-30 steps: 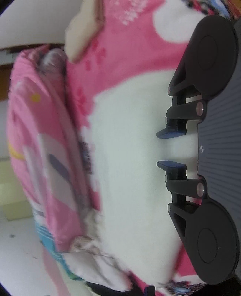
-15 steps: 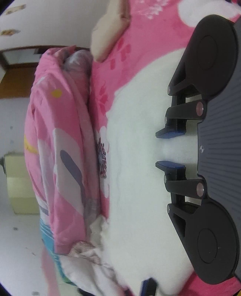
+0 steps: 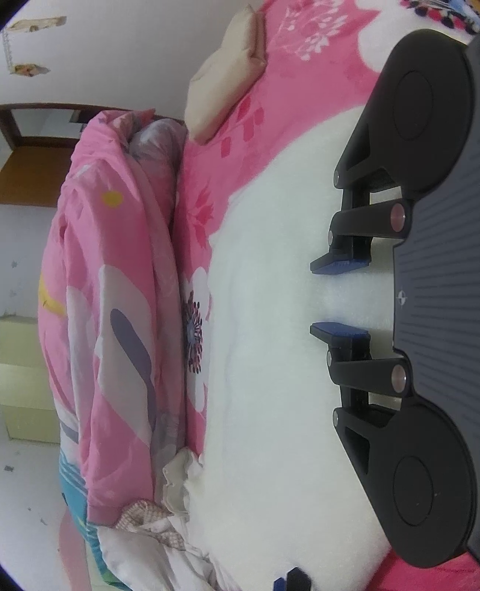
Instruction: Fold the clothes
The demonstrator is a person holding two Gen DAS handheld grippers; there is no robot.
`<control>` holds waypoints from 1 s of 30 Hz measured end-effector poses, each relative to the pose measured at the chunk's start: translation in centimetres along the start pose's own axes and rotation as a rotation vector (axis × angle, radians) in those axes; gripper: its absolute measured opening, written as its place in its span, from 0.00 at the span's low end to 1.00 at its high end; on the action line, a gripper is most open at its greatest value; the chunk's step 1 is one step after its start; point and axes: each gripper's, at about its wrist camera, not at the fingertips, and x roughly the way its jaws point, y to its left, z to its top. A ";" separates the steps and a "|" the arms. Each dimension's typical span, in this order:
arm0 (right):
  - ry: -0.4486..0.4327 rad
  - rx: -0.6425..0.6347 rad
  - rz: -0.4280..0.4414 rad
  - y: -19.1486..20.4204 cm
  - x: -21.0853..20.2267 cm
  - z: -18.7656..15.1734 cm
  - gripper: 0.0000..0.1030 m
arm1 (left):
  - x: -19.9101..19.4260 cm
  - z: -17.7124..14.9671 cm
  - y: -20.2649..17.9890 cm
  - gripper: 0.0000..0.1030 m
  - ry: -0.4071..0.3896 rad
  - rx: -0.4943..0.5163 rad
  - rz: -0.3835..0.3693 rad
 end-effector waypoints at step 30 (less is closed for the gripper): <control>-0.025 0.016 0.054 1.7 4.0 1.2 1.00 | -0.4 1.1 -0.6 0.76 0.006 0.001 -0.005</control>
